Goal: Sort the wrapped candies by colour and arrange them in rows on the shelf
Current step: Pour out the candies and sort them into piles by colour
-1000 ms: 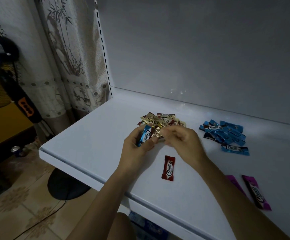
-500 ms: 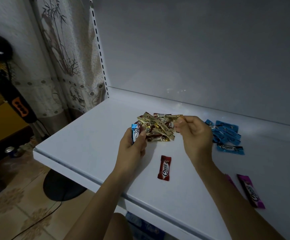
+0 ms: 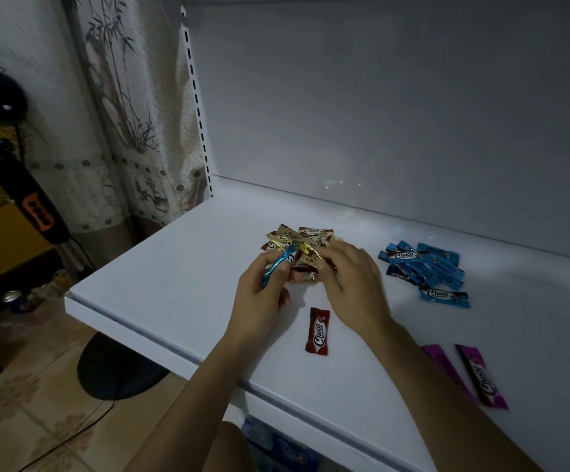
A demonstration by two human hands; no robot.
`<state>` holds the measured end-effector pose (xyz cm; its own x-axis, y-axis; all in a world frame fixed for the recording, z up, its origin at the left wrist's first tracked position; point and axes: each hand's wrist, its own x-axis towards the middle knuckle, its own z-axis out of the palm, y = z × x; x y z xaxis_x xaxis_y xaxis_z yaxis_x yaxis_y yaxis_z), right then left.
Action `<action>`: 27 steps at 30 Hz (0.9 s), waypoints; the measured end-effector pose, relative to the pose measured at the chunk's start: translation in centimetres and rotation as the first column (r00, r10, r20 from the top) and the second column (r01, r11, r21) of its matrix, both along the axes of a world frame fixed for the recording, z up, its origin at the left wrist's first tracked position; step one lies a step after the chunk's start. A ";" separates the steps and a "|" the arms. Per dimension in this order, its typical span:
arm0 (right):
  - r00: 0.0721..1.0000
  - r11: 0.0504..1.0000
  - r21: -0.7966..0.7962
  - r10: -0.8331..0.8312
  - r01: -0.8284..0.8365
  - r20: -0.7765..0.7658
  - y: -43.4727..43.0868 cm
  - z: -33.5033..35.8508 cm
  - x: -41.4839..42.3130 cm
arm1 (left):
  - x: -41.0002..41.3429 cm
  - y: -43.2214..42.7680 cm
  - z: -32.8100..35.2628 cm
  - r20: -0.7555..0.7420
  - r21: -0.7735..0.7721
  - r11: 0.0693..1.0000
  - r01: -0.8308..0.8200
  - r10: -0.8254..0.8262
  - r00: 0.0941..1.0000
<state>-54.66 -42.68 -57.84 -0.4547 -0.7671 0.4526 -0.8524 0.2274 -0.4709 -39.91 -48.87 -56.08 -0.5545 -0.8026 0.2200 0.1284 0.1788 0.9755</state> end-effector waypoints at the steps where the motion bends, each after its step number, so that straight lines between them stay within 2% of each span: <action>1: 0.997 0.996 -0.082 0.033 -0.027 0.075 0.2 0.3 0.4 | 0.0 0.0 0.0 0.013 -0.022 1.000 0.001 0.000 1.000; 3: 0.934 0.978 -0.178 0.165 -0.112 0.317 0.5 1.4 1.5 | 0.1 0.1 0.0 0.037 -0.059 0.998 0.029 -0.027 0.999; 5: 0.812 0.958 -0.217 0.275 -0.187 0.515 0.5 2.4 2.5 | 0.3 0.1 -0.2 0.066 -0.076 0.994 0.079 -0.074 0.995; 8: 0.791 0.952 -0.254 0.285 -0.170 0.541 0.4 2.9 3.1 | 0.4 0.1 -0.4 0.118 -0.058 0.992 0.112 -0.104 0.987; 11: 0.792 0.968 -0.249 0.165 -0.017 0.588 1.1 3.3 2.4 | 0.3 0.5 -0.2 0.128 0.000 0.993 0.116 -0.115 0.985; 14: 0.726 0.934 -0.306 0.080 0.185 0.683 2.8 4.3 -0.2 | 0.3 1.0 -0.3 0.198 -0.025 0.990 0.137 -0.129 0.972; 16: 0.693 0.875 -0.326 -0.015 0.358 0.721 4.6 4.7 -2.9 | 0.2 1.0 -1.0 0.371 -0.241 0.946 0.217 -0.117 0.921; 17: 0.668 0.842 -0.315 -0.069 0.437 0.741 5.5 4.7 -4.4 | 0.0 1.1 -1.2 0.467 -0.394 0.874 0.284 -0.075 0.881; 19: 0.627 0.797 -0.233 -0.220 0.558 0.748 7.3 4.0 -7.1 | -0.6 1.3 -1.4 0.598 -0.585 0.690 0.426 0.011 0.802; 21: 0.619 0.774 -0.113 -0.399 0.623 0.676 8.7 2.7 -9.0 | -0.9 1.6 -1.5 0.670 -0.614 0.595 0.519 0.044 0.742; 24: 0.654 0.753 0.040 -0.594 0.656 0.468 9.8 1.3 -9.3 | -0.7 1.9 -1.5 0.628 -0.642 0.600 0.478 0.054 0.776; 27: 0.673 0.748 -0.026 -0.581 0.664 0.458 10.2 1.5 -8.9 | -0.8 2.6 -1.1 0.520 -0.743 0.549 0.383 0.114 0.846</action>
